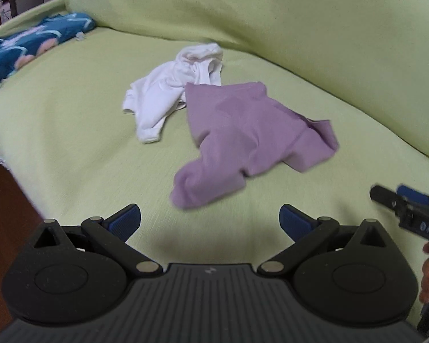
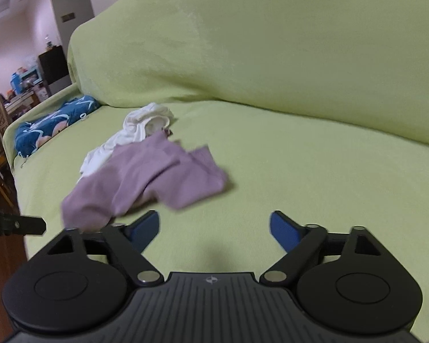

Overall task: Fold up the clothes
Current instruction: 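Move both grippers toward the crumpled lilac top on the sofa, then grasp the lilac top with the right gripper while the left gripper grasps another edge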

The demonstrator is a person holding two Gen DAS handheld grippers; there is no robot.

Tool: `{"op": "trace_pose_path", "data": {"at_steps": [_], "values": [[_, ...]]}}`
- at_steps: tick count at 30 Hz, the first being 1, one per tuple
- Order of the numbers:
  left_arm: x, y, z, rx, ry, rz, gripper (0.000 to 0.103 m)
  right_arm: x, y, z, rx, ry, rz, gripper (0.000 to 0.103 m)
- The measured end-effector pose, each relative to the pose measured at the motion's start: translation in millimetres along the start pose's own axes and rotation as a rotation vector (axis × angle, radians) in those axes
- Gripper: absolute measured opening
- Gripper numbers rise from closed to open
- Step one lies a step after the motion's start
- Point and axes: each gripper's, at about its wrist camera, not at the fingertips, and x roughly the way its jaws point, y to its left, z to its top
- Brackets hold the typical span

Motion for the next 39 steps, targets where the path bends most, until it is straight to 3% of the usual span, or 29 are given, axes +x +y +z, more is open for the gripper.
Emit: {"op": "trace_pose_path", "data": {"at_steps": [6,7,9,11,15,18,22,23,25,27,29,32,36,38,39], "values": [[43,-12,24,0.029,-0.014,-0.021,0.102,74,-12,27,-0.087,-0.021,0.021,0.075],[47,-18,26,0.052,-0.026,-0.023,0.101,86,-13,29,-0.104,-0.018,0.03,0.07],[54,-31,31,0.102,-0.051,-0.028,0.097,99,-15,29,-0.135,0.002,0.075,0.049],[63,-47,35,0.171,-0.078,-0.029,0.091,111,-22,29,-0.108,0.032,0.131,0.001],[77,-82,40,0.294,-0.149,-0.017,0.087,101,-51,27,0.028,0.002,0.228,0.001],[86,-100,42,0.349,-0.176,-0.06,0.079,92,-62,28,0.066,0.003,0.278,0.001],[97,-113,43,0.402,-0.213,-0.003,0.078,92,-61,32,0.069,-0.002,0.301,0.001],[101,-113,44,0.408,-0.218,0.021,0.075,93,-63,32,0.082,-0.001,0.308,0.001],[113,-110,47,0.422,-0.2,0.023,0.053,95,-66,31,0.107,0.002,0.323,0.002],[122,-108,46,0.445,-0.165,-0.004,0.047,97,-69,31,0.133,0.008,0.334,0.003],[123,-109,41,0.485,-0.184,-0.011,0.046,100,-71,31,0.155,0.013,0.338,0.008],[119,-107,39,0.496,-0.209,-0.042,0.055,103,-71,30,0.177,0.017,0.339,0.008],[118,-111,35,0.522,-0.215,-0.052,0.054,105,-68,32,0.18,0.018,0.335,0.009],[124,-113,35,0.533,-0.203,-0.028,0.04,106,-68,31,0.175,0.016,0.335,0.008],[128,-113,35,0.529,-0.195,-0.008,0.027,107,-67,31,0.173,0.018,0.335,0.008]]}}
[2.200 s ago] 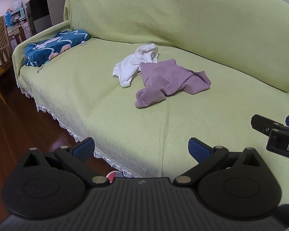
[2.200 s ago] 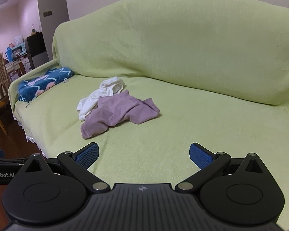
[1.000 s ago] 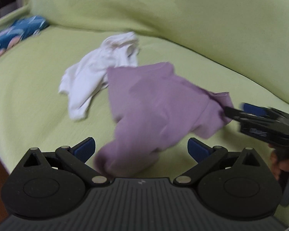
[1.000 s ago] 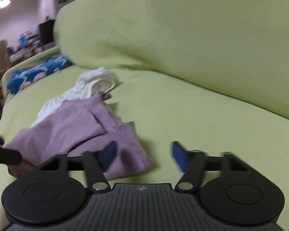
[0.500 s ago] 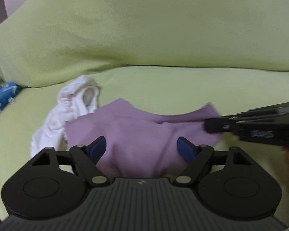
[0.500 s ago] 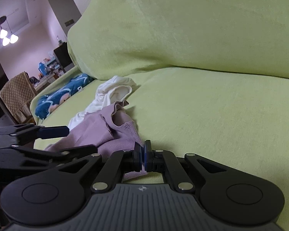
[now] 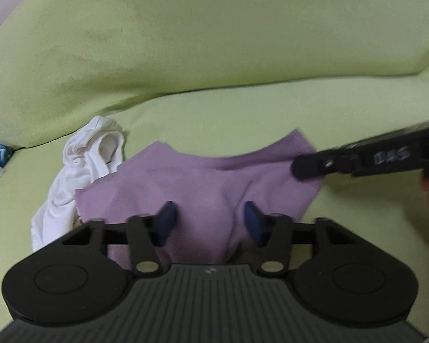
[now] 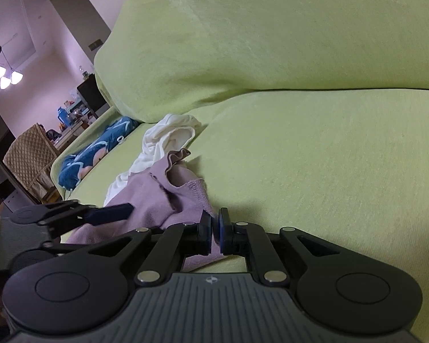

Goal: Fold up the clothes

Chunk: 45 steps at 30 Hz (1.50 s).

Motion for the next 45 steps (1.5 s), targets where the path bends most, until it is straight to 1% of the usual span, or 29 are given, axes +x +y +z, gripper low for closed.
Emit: {"op": "trace_pose_path", "data": {"at_steps": [1,2,4,6,9,12,14,15,18,20,21,22,24,25,27,29,31,32,33,34,35,36,38,39,40,41,42,44,45], "values": [[3,2,-1,-0.013,0.01,0.003,0.021,1,0,0,-0.001,0.0,-0.003,0.006],[5,8,-2,-0.045,0.014,-0.015,0.018,2,1,1,-0.004,-0.001,-0.005,0.004],[-2,21,-2,-0.096,0.003,-0.04,0.007,2,3,-2,-0.007,-0.013,-0.011,0.003],[-19,34,0,-0.13,-0.031,-0.032,0.004,-4,6,1,-0.005,-0.045,-0.018,0.002],[-55,64,6,-0.174,-0.093,0.072,0.003,-19,12,9,0.005,-0.103,-0.034,0.002],[-92,110,11,-0.273,-0.127,0.132,0.003,-43,19,24,0.017,-0.165,-0.055,0.002],[-117,136,13,-0.314,-0.143,0.171,0.003,-66,26,36,0.007,-0.223,-0.078,0.002],[-128,148,13,-0.341,-0.143,0.179,0.003,-81,29,43,0.005,-0.254,-0.086,0.002],[-157,178,16,-0.417,-0.152,0.171,0.003,-128,40,64,-0.008,-0.346,-0.11,0.002],[-172,188,20,-0.437,-0.154,0.177,0.003,-162,49,76,-0.03,-0.401,-0.125,0.002],[-177,189,21,-0.447,-0.149,0.167,0.003,-178,52,78,-0.036,-0.417,-0.142,0.001],[-179,189,20,-0.463,-0.133,0.134,0.003,-195,56,81,-0.042,-0.432,-0.16,0.001],[-180,181,14,-0.492,-0.081,0.048,0.003,-220,54,74,-0.019,-0.409,-0.184,0.002],[-179,169,6,-0.48,-0.053,0.024,0.004,-233,53,71,-0.007,-0.396,-0.196,0.002],[-169,139,-12,-0.443,0.023,-0.024,0.004,-249,45,47,0.006,-0.339,-0.257,0.002],[-158,111,-34,-0.423,0.112,-0.087,0.004,-252,24,12,0.069,-0.247,-0.336,0.002],[-146,87,-58,-0.417,0.202,-0.132,0.005,-255,2,-23,0.134,-0.154,-0.414,0.004],[-141,77,-67,-0.407,0.24,-0.135,0.006,-253,-11,-42,0.185,-0.096,-0.448,0.004],[-137,68,-75,-0.388,0.272,-0.118,0.009,-251,-23,-61,0.231,-0.049,-0.464,0.004],[-135,63,-81,-0.361,0.292,-0.088,0.014,-248,-34,-79,0.276,-0.002,-0.479,0.009],[-137,59,-85,-0.337,0.296,-0.058,0.016,-247,-40,-94,0.309,0.025,-0.5,0.016],[-141,57,-87,-0.323,0.291,-0.037,0.017,-249,-44,-105,0.335,0.034,-0.535,0.02],[-152,60,-90,-0.332,0.271,-0.031,0.018,-257,-38,-122,0.38,-0.008,-0.602,0.039],[-157,63,-90,-0.343,0.261,-0.03,0.021,-263,-34,-126,0.378,-0.043,-0.627,0.04],[-163,65,-91,-0.354,0.251,-0.028,0.025,-268,-28,-127,0.36,-0.075,-0.629,0.04],[-167,64,-92,-0.36,0.245,-0.027,0.027,-268,-17,-127,0.336,-0.102,-0.598,0.04],[-168,65,-90,-0.367,0.244,-0.033,0.029,-268,-8,-125,0.317,-0.121,-0.533,0.04],[-164,66,-91,-0.388,0.256,-0.052,0.029,-256,6,-120,0.299,-0.107,-0.369,0.04],[-159,67,-91,-0.407,0.266,-0.06,0.029,-242,9,-118,0.303,-0.08,-0.325,0.039]]}}
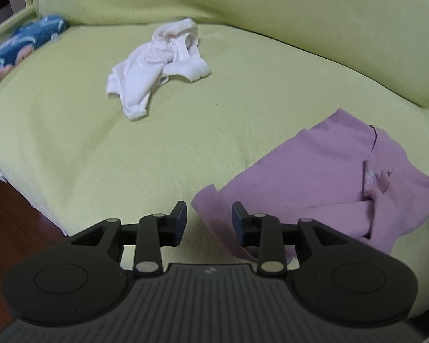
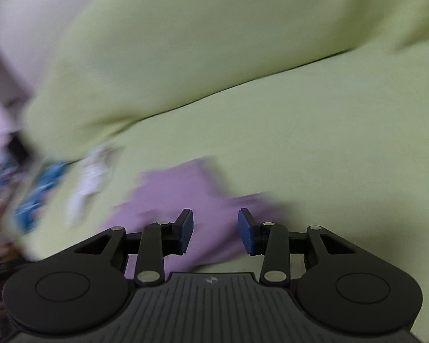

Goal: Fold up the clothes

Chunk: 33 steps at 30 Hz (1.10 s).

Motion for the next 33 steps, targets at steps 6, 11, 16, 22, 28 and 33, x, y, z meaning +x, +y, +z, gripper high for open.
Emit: {"op": "trace_pose_path", "data": {"at_steps": [6,11,16,22,28,33], "values": [[35,6,3,-0.064,0.073,-0.03,0.03,89,23,-10,0.091,0.127,0.024,0.042],[39,-2,1,-0.02,0.072,-0.018,0.03,110,40,-18,0.029,0.129,0.049,0.002],[7,-14,12,0.043,-0.013,-0.047,0.029,32,10,-16,0.091,-0.027,0.022,0.001],[-15,-73,35,0.178,-0.062,-0.152,0.03,-89,-54,-30,0.162,-0.205,-0.21,0.001],[16,-184,38,0.388,0.01,-0.298,0.03,-123,-123,-59,0.321,-0.183,-0.397,0.002],[37,-280,41,0.611,0.031,-0.398,0.03,-98,-148,-76,0.418,-0.047,-0.421,0.007]]}}
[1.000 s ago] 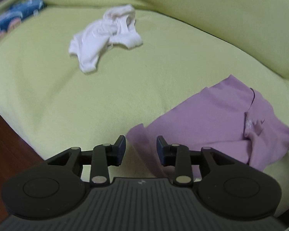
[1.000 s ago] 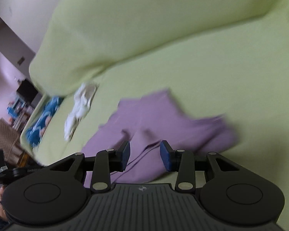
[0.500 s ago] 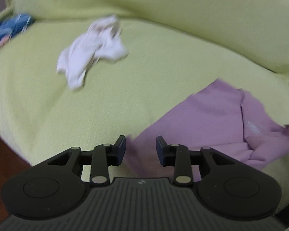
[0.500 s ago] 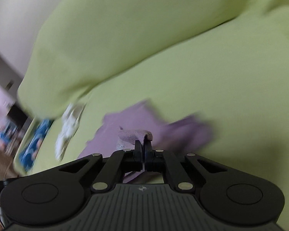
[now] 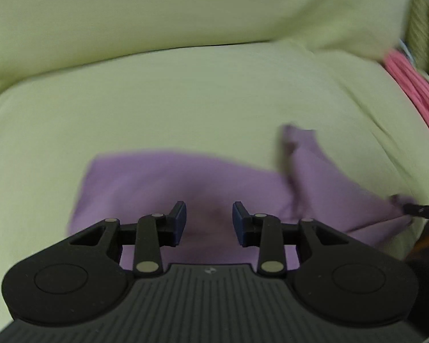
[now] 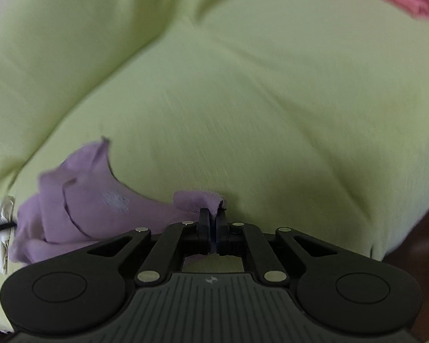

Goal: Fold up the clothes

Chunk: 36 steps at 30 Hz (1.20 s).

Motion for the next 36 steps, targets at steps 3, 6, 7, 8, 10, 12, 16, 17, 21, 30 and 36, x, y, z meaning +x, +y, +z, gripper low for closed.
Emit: {"op": "trace_pose_path", "data": {"at_steps": [3,6,7,8,10,12,16,17,21,30,36], "values": [[20,-25,34,0.074,0.004,-0.089,0.034,-2,-12,0,0.01,0.002,0.026,0.021],[57,-42,71,0.076,0.075,-0.195,0.042,9,-16,5,0.06,0.01,0.071,0.035],[73,-47,82,0.072,0.106,-0.21,0.042,13,-18,8,0.072,0.015,0.087,0.035],[90,-50,92,0.076,0.137,-0.214,0.042,13,-20,8,0.077,0.016,0.1,0.035],[121,-55,104,0.089,0.199,-0.205,0.042,8,-26,7,0.089,0.016,0.121,0.035],[143,-61,108,0.121,0.235,-0.203,0.041,6,-31,7,0.101,0.018,0.141,0.035],[158,-75,108,0.205,0.212,-0.218,0.042,10,-35,9,0.103,0.021,0.174,0.035],[160,-77,110,0.202,0.206,-0.233,0.04,12,-33,11,0.088,0.023,0.177,0.033],[163,-95,109,0.263,0.191,-0.271,0.001,19,-20,13,0.01,0.033,0.177,0.004],[93,-66,111,0.222,0.03,-0.256,0.009,-10,9,34,-0.097,-0.113,0.195,0.003],[96,-55,109,0.214,0.074,-0.287,0.035,-8,17,31,-0.092,-0.12,0.162,0.003]]}}
